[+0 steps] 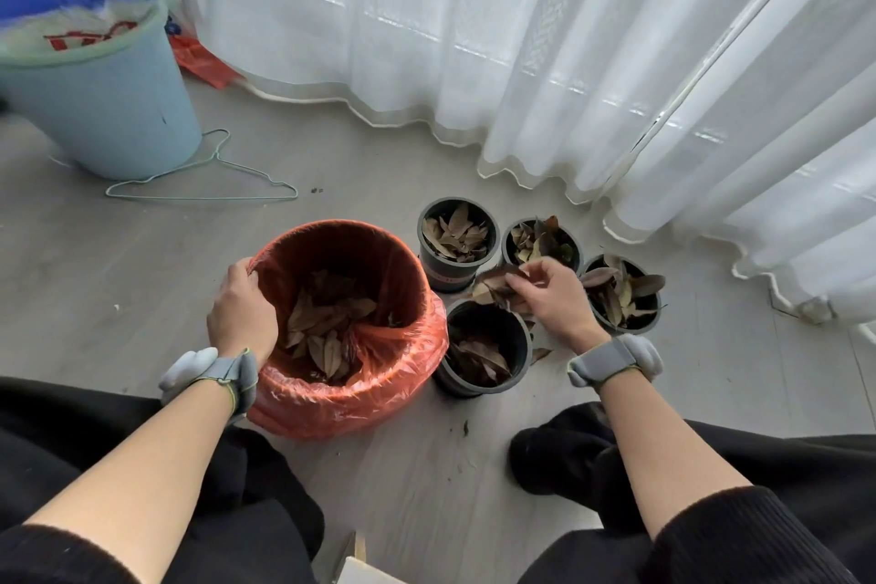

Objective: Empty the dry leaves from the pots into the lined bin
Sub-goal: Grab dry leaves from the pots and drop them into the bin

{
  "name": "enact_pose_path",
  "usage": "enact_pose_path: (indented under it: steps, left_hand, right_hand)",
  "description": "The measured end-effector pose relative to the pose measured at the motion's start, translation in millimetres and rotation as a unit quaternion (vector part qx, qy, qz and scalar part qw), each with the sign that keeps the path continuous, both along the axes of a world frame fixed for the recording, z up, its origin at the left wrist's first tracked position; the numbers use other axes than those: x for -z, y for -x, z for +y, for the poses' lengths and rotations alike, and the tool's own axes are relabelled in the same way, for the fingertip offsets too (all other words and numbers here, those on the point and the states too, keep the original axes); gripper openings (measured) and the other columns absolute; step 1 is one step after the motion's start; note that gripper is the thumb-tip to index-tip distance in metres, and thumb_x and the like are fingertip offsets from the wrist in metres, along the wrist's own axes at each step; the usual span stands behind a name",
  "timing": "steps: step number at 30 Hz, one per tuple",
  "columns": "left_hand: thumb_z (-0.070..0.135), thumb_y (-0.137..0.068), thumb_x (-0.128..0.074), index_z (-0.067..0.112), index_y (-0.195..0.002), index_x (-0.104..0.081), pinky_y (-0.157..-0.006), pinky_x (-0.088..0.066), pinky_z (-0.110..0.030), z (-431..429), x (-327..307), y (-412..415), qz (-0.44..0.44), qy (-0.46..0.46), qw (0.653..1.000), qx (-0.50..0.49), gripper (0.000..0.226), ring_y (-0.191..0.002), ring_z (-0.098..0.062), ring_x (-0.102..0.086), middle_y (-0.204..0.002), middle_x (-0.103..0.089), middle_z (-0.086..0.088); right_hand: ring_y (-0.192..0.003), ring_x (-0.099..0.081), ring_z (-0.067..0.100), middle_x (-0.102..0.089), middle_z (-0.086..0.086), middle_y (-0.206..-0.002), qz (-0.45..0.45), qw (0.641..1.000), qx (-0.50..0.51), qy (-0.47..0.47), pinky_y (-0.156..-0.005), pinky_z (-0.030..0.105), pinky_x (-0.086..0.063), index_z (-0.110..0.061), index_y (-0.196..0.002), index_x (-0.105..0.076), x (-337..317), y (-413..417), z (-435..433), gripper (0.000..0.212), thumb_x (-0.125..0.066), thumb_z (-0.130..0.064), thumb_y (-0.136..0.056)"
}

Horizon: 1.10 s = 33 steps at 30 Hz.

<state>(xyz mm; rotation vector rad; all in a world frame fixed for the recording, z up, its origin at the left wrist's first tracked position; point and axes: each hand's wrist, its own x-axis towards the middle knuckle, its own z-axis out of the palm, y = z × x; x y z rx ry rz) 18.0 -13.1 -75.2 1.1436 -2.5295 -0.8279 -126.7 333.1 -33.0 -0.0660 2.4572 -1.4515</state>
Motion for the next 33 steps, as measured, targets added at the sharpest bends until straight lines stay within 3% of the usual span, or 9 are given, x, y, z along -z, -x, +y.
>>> enact_pose_path:
  steps: [4, 11, 13, 17, 21, 25, 29, 31, 33]
  left_hand:
    - [0.019, -0.103, -0.032, 0.012, -0.127, -0.047, -0.084, -0.04, -0.047, 0, 0, 0, -0.002, 0.002, 1.0, 0.0, 0.029, -0.105, -0.047, -0.053, -0.123, -0.057, -0.022]
    - [0.019, -0.103, -0.033, 0.011, -0.126, -0.048, -0.082, -0.041, -0.046, 0, -1, 1, 0.004, 0.007, 1.0, 0.006, 0.028, -0.103, -0.046, -0.054, -0.121, -0.058, -0.023]
    - [0.018, -0.103, -0.033, 0.011, -0.126, -0.048, -0.081, -0.04, -0.046, -1, -1, 2, 0.007, 0.008, 1.0, 0.005, 0.028, -0.102, -0.047, -0.054, -0.12, -0.058, -0.023]
    - [0.018, -0.103, -0.034, 0.011, -0.126, -0.048, -0.079, -0.039, -0.046, -2, 1, 2, 0.005, 0.007, 1.0, 0.0, 0.028, -0.099, -0.048, -0.054, -0.119, -0.059, -0.023]
    - [0.018, -0.103, -0.033, 0.012, -0.126, -0.048, -0.078, -0.039, -0.046, -1, 2, 1, 0.003, 0.013, 1.0, -0.001, 0.027, -0.099, -0.048, -0.054, -0.119, -0.059, -0.023]
    - [0.018, -0.103, -0.033, 0.01, -0.124, -0.048, -0.078, -0.04, -0.047, 0, 1, 2, 0.003, 0.02, 1.0, 0.001, 0.027, -0.099, -0.048, -0.054, -0.118, -0.059, -0.024]
    - [0.018, -0.103, -0.033, 0.01, -0.124, -0.048, -0.078, -0.04, -0.047, 0, 2, 3, 0.0, 0.03, 1.0, 0.001, 0.027, -0.099, -0.047, -0.054, -0.117, -0.059, -0.023]
    - [0.018, -0.103, -0.033, 0.011, -0.124, -0.048, -0.078, -0.041, -0.046, 0, 2, 3, 0.003, 0.036, 0.999, 0.003, 0.027, -0.098, -0.047, -0.055, -0.117, -0.059, -0.023]
    - [0.018, -0.103, -0.033, 0.011, -0.125, -0.048, -0.077, -0.041, -0.046, 0, 3, 3, 0.004, 0.041, 0.999, 0.001, 0.027, -0.098, -0.047, -0.055, -0.116, -0.059, -0.023]
  right_hand:
    - [-0.073, -0.073, 0.024, -0.071, 0.015, -0.089, 0.035, 0.995, -0.005, 0.09, -0.066, 0.036, -0.061, -0.019, -0.087, -0.061, -39, 5, -37, 0.011, -0.073, -0.018, -0.087]
    - [-0.075, -0.071, 0.025, -0.071, 0.009, -0.086, 0.035, 0.985, -0.135, 0.097, -0.074, 0.045, -0.06, -0.007, -0.099, -0.064, -56, -29, -112, 0.017, -0.072, -0.017, -0.087]
    - [-0.07, -0.069, 0.022, -0.07, 0.006, -0.084, 0.017, 0.984, -0.147, 0.102, -0.072, 0.041, -0.061, -0.007, -0.102, -0.064, -53, -33, -113, 0.02, -0.072, -0.016, -0.087]
    - [-0.079, -0.071, 0.028, -0.071, 0.006, -0.095, 0.019, 0.992, -0.118, 0.05, -0.076, 0.035, -0.059, -0.009, -0.109, -0.062, -40, -21, -91, 0.026, -0.072, -0.021, -0.088]
    - [-0.071, -0.07, 0.013, -0.071, 0.005, -0.091, -0.008, 0.996, -0.083, 0.042, -0.069, 0.027, -0.057, -0.014, -0.105, -0.064, -16, -4, -59, 0.016, -0.066, -0.022, -0.092]
    - [-0.088, -0.068, 0.018, -0.072, 0.003, -0.096, 0.005, 0.987, -0.063, -0.147, -0.085, 0.032, -0.053, -0.016, -0.103, -0.066, 35, -2, -31, 0.014, -0.061, -0.022, -0.092]
    - [-0.122, -0.052, 0.028, -0.054, 0.011, -0.131, -0.083, 0.912, -0.201, -0.348, -0.099, 0.036, -0.045, -0.014, -0.133, -0.05, 85, -19, -30, 0.057, -0.07, -0.034, -0.083]
    - [-0.128, -0.042, 0.033, -0.042, 0.013, -0.137, -0.099, 0.874, -0.232, -0.415, -0.1, 0.043, -0.045, -0.015, -0.14, -0.039, 102, -28, -34, 0.075, -0.074, -0.041, -0.078]
    - [-0.128, -0.04, 0.034, -0.039, 0.014, -0.137, -0.095, 0.846, -0.251, -0.461, -0.096, 0.045, -0.046, -0.015, -0.139, -0.037, 114, -32, -37, 0.079, -0.076, -0.042, -0.076]
